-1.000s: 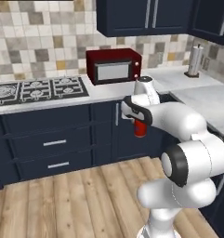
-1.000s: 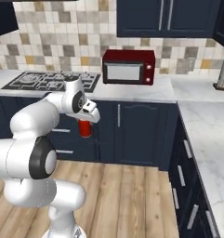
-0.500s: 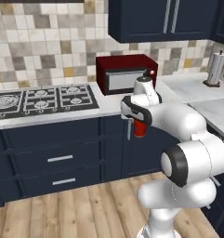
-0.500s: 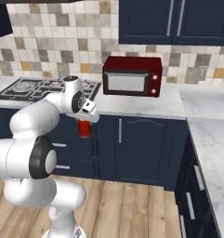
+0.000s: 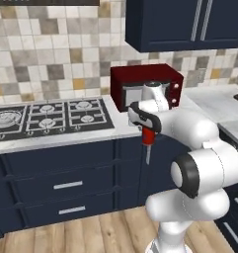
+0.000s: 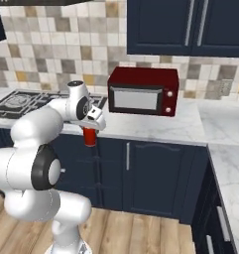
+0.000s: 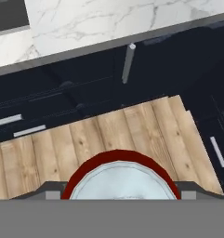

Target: Four empty soda cans are scattered around the kitchen. Gather all the cans and cluster them next to the stove for recycling.

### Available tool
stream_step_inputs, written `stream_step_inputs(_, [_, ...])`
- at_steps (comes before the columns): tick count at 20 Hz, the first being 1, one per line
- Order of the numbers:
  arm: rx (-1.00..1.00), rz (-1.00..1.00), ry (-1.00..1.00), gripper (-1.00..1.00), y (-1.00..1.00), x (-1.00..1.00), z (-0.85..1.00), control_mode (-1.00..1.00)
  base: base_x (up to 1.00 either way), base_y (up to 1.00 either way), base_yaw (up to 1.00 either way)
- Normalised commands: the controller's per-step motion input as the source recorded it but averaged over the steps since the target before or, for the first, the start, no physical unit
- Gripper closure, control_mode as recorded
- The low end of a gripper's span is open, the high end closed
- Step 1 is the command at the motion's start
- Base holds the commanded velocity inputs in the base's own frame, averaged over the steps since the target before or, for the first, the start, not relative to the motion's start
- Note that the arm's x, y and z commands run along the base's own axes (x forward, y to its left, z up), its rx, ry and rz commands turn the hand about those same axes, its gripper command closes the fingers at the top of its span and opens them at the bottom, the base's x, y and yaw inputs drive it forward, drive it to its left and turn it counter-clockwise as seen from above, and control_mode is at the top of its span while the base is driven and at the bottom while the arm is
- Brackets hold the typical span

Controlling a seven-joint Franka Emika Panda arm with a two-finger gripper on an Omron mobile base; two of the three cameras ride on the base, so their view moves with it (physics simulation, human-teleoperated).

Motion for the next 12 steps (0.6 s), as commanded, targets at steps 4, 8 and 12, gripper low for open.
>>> stream_step_inputs(4, [0.00,0.00,0.00,1.00,0.00,0.00,0.00,1.00,0.55,0.10,0.05])
stream_step_inputs(8, [0.00,0.00,0.00,1.00,0.00,0.00,0.00,1.00,0.63,0.08,0.04])
stream_step_inputs(12, [0.00,0.00,0.00,1.00,0.00,0.00,0.00,1.00,0.63,0.11,0.02])
